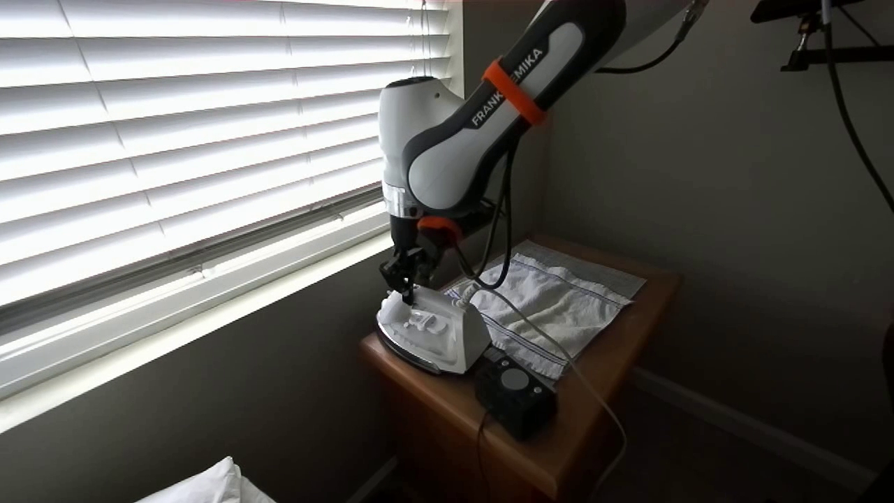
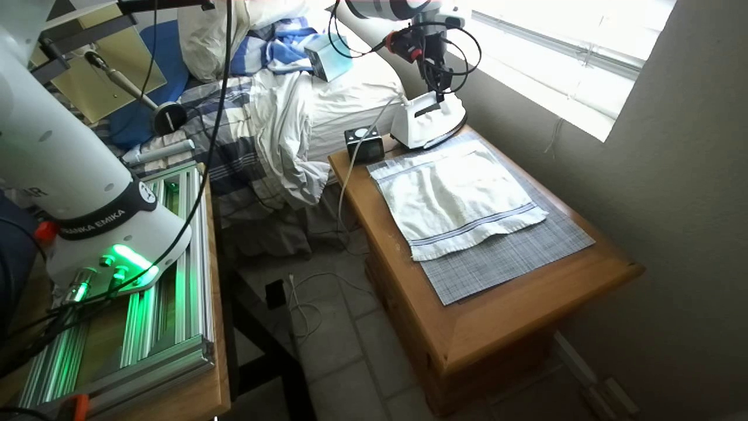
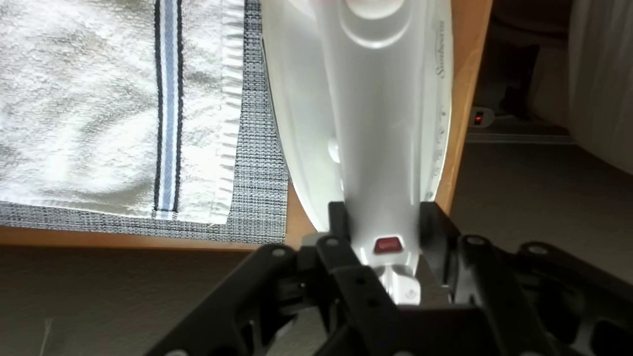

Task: Move the pressing iron to the right

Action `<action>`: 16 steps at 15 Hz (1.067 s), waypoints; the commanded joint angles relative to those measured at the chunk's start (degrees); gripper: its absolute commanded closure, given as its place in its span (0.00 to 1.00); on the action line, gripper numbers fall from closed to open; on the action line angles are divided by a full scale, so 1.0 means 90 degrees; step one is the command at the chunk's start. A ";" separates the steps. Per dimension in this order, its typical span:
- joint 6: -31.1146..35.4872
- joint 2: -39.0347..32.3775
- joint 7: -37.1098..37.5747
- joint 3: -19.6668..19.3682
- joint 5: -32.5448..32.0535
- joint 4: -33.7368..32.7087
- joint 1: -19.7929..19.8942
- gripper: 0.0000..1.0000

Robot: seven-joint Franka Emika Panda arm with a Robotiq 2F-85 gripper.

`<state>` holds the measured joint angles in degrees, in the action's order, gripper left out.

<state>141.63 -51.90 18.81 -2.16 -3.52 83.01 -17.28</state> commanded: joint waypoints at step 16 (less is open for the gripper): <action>-0.0439 -0.0106 -0.0580 0.0146 -0.0040 -0.0225 0.0143 0.88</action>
<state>139.54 -52.21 14.81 -1.70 -3.52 82.71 -16.98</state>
